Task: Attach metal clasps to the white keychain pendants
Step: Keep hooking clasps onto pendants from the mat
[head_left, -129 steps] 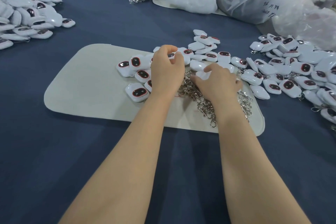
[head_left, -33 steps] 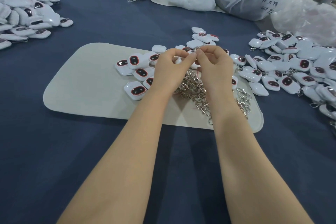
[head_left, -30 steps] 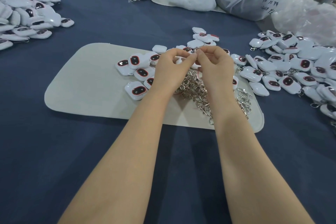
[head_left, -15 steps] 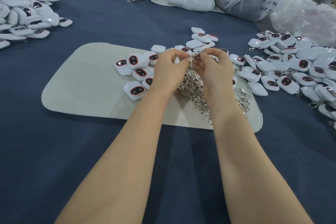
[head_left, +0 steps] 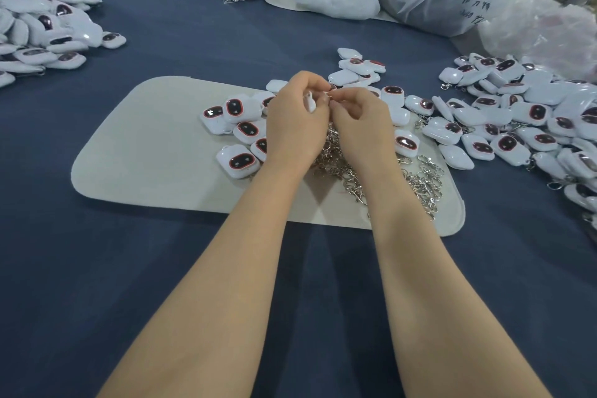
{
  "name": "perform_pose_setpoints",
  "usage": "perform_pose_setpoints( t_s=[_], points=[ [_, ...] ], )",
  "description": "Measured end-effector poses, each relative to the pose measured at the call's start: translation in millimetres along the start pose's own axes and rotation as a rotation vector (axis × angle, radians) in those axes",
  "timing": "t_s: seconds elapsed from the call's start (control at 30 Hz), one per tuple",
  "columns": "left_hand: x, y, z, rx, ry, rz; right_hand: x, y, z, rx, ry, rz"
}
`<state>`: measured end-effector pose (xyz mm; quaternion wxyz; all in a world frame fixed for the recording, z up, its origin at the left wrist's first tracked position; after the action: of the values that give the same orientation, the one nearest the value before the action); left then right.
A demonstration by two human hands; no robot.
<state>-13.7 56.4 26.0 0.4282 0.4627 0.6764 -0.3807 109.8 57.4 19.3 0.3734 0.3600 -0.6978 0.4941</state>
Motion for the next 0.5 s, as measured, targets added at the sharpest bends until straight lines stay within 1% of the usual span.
perform_pose_setpoints(
  t_s=[0.13,0.27,0.37,0.43,0.5],
  points=[
    [-2,1,1,0.008,0.031,-0.052,1,-6,-1,-0.091,-0.016,0.047],
    [-2,5,2,0.041,0.067,-0.185,10,-9,2,-0.148,-0.14,0.234],
    [-1,5,2,0.042,0.062,-0.213,17,-8,5,-0.171,-0.234,0.334],
    [-1,6,2,0.052,0.058,-0.203,19,-8,6,-0.179,-0.261,0.343],
    [-1,6,2,0.055,0.048,-0.179,17,-8,5,-0.172,-0.24,0.302]
  ],
)
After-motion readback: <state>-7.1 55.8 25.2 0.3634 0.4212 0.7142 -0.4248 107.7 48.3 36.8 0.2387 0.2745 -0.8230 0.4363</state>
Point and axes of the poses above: each hand's wrist, its own z-axis away from the middle knuckle, its own y-axis out of the palm, x = y × z, the point moved 9 cm from there along -z, towards the middle knuckle, and after that the axes turned 6 degrees about z, right-handed, at the moved point
